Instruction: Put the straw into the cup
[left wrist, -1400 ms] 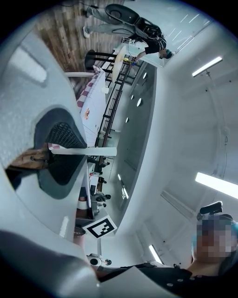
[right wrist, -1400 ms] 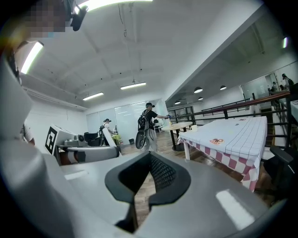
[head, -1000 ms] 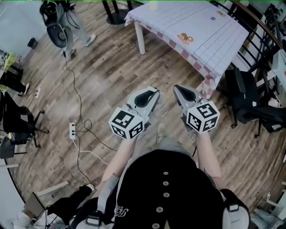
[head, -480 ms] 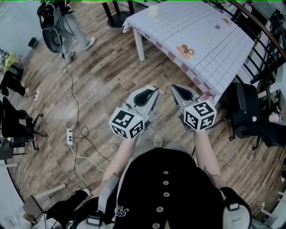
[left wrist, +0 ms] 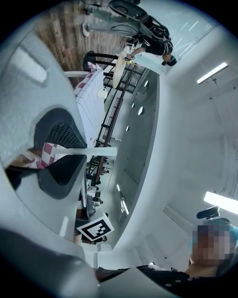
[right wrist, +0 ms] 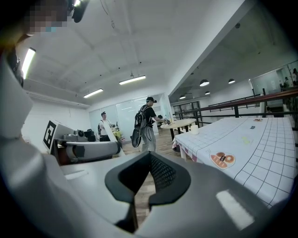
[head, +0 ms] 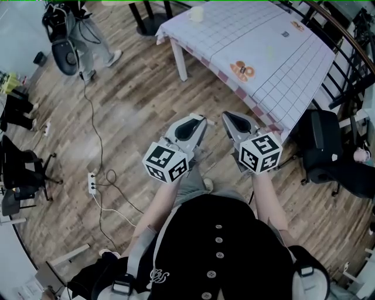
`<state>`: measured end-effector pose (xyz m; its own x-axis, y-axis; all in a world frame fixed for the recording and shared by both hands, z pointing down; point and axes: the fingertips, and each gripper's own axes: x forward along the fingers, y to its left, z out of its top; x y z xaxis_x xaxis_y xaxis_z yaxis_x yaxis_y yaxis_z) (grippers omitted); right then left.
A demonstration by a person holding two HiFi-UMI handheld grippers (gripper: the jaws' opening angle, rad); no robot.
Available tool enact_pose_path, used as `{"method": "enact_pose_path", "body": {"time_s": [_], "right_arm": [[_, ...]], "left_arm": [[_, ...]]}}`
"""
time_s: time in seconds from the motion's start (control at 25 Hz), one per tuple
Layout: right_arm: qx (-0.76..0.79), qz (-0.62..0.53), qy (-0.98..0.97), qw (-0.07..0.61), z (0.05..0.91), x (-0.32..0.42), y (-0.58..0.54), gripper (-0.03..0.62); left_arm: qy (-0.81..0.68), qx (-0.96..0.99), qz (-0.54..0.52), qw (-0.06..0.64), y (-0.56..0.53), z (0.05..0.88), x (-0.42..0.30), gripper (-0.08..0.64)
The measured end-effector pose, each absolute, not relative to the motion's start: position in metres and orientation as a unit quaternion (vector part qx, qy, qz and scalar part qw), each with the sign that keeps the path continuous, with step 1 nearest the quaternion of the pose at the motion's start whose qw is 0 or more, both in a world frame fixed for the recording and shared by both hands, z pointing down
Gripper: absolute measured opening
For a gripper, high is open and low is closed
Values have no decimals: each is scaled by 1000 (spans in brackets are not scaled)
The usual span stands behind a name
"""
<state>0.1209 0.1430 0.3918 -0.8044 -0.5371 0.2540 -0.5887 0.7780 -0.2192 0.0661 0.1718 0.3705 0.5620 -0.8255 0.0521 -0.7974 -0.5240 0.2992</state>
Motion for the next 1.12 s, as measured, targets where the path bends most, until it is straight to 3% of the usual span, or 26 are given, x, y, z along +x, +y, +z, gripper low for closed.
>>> {"method": "enact_pose_path", "body": {"time_s": [1.12], "right_arm": [[399, 141, -905, 50, 383, 8, -108, -2]], "left_arm": [[-378, 912, -51, 151, -103, 366, -48, 41]]}}
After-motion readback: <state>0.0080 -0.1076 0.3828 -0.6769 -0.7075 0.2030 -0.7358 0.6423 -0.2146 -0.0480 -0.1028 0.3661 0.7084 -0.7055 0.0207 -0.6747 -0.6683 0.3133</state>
